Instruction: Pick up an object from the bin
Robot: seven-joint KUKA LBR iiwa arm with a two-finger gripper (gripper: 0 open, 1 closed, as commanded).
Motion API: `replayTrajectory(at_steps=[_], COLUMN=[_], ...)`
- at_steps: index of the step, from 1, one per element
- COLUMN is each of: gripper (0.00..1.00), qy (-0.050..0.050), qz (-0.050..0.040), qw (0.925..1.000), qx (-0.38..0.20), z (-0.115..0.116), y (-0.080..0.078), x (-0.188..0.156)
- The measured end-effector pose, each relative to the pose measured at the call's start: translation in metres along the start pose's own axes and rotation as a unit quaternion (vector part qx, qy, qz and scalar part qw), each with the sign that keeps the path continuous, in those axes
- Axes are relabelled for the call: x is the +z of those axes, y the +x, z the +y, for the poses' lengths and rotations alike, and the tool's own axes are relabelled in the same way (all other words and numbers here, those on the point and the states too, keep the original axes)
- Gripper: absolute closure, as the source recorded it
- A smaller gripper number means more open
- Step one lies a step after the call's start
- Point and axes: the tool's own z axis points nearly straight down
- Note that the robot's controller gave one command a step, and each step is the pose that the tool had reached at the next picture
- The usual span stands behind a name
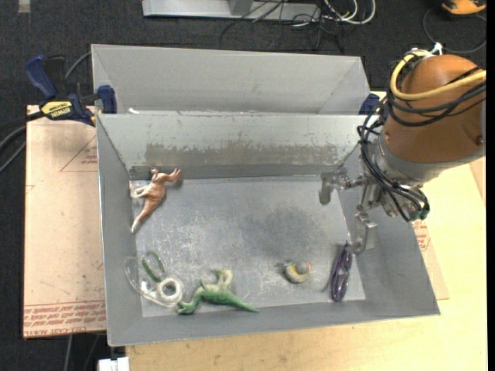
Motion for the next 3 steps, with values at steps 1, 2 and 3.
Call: replayTrajectory(at_steps=[1,2,3], gripper=[0.00,0.00,0.00], qy=[0.000,-0.002,0.000], qz=[-0.0018,0.0011,-0.0012], qw=[0.9951,0.9986,0.9964], qx=[-0.099,-0.053,-0.085], z=[0.022,0.061,0.051], y=[-0.004,0.034,0.039], x=[0.072,0.087,0.114])
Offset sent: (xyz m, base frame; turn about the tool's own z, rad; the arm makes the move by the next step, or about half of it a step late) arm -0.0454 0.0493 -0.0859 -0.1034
